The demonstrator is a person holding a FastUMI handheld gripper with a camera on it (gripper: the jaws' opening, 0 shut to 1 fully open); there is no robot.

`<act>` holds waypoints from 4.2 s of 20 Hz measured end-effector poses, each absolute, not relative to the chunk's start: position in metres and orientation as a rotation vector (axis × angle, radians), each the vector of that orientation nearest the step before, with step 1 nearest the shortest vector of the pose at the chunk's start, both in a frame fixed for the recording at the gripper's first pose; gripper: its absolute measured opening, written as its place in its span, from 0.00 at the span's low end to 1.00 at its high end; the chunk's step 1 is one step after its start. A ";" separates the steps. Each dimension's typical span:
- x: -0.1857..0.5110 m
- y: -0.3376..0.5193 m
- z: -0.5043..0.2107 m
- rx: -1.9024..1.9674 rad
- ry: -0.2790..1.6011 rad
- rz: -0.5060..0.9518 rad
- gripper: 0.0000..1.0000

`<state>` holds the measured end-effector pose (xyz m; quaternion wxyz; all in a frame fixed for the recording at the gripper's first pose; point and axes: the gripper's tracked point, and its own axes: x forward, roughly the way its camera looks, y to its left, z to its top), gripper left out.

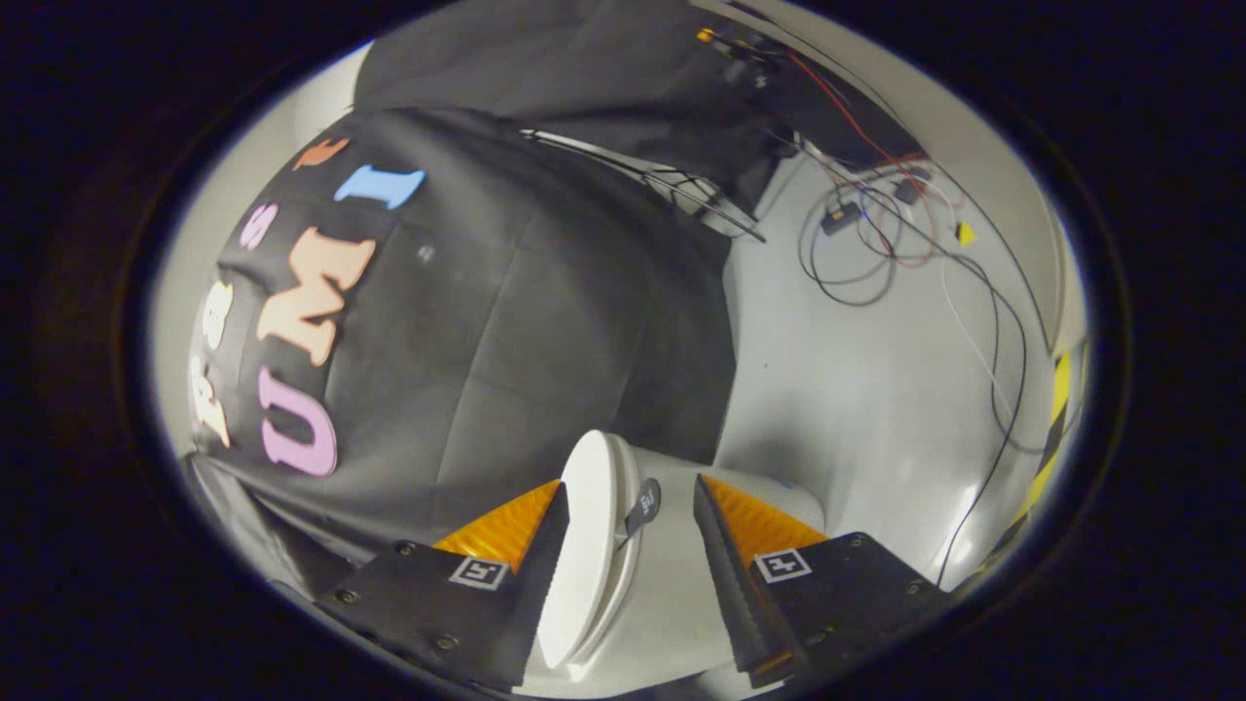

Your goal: Open the toilet lid.

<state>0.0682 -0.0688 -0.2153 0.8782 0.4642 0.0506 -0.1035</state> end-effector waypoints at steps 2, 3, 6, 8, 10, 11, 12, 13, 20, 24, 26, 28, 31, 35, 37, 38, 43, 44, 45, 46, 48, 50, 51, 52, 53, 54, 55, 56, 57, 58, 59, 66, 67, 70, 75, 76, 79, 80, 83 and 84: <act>0.080 -0.064 -0.232 1.040 0.107 -0.232 0.74; 0.088 -0.059 -0.240 1.072 0.111 -0.230 0.73; 0.118 -0.049 -0.251 1.158 0.096 -0.210 0.72; 0.137 -0.043 -0.256 1.214 0.091 -0.202 0.72; 0.154 -0.038 -0.259 1.252 0.101 -0.192 0.72; 0.162 -0.035 -0.261 1.261 0.112 -0.186 0.72; 0.168 -0.030 -0.262 1.264 0.126 -0.176 0.72; 0.173 -0.029 -0.264 1.264 0.141 -0.174 0.71; 0.186 -0.027 -0.277 1.281 0.192 -0.224 0.22; 0.184 -0.016 -0.267 1.207 0.228 -0.174 0.09; 0.183 -0.015 -0.259 1.127 0.224 -0.153 0.09; 0.180 -0.008 -0.241 1.071 0.209 -0.129 0.09; 0.174 0.011 -0.207 0.978 0.180 -0.128 0.09; 0.162 0.046 -0.156 0.903 0.116 -0.103 0.08; 0.156 0.072 -0.129 0.830 0.091 -0.083 0.08; 0.152 0.088 -0.115 0.781 0.089 -0.075 0.08; 0.133 0.157 -0.071 0.476 0.120 -0.069 0.08; 0.131 0.169 -0.066 0.399 0.126 -0.063 0.09; 0.128 0.181 -0.058 0.325 0.122 -0.048 0.09; 0.127 0.190 -0.054 0.265 0.110 -0.035 0.08; 0.123 0.207 -0.050 0.192 0.083 -0.019 0.09; 0.119 0.226 -0.045 0.124 0.055 0.003 0.09; 0.115 0.236 -0.042 0.084 0.041 0.009 0.08; 0.112 0.245 -0.040 0.041 0.027 0.008 0.09; 0.108 0.253 -0.037 0.000 0.010 0.010 0.08; 0.106 0.261 -0.036 -0.037 -0.001 0.015 0.09; 0.106 0.270 -0.031 -0.073 -0.006 0.022 0.08; 0.109 0.274 -0.029 -0.119 -0.007 0.026 0.09; 0.109 0.278 -0.029 -0.174 -0.002 0.017 0.09; 0.105 0.279 -0.029 -0.238 0.006 -0.002 0.09; 0.101 0.282 -0.030 -0.314 0.026 -0.023 0.09; 0.090 0.322 -0.028 -0.407 0.012 0.024 0.09; 0.089 0.328 -0.031 -0.398 0.004 0.033 0.08; 0.085 0.343 -0.033 -0.398 0.000 0.050 0.09; 0.076 0.379 -0.036 -0.436 -0.012 0.102 0.09; 0.075 0.386 -0.036 -0.433 -0.011 0.113 0.08; 0.071 0.405 -0.041 -0.434 -0.015 0.152 0.08; 0.070 0.411 -0.042 -0.435 -0.015 0.164 0.08; 0.066 0.430 -0.049 -0.429 -0.012 0.212 0.08; 0.066 0.439 -0.052 -0.427 -0.012 0.233 0.08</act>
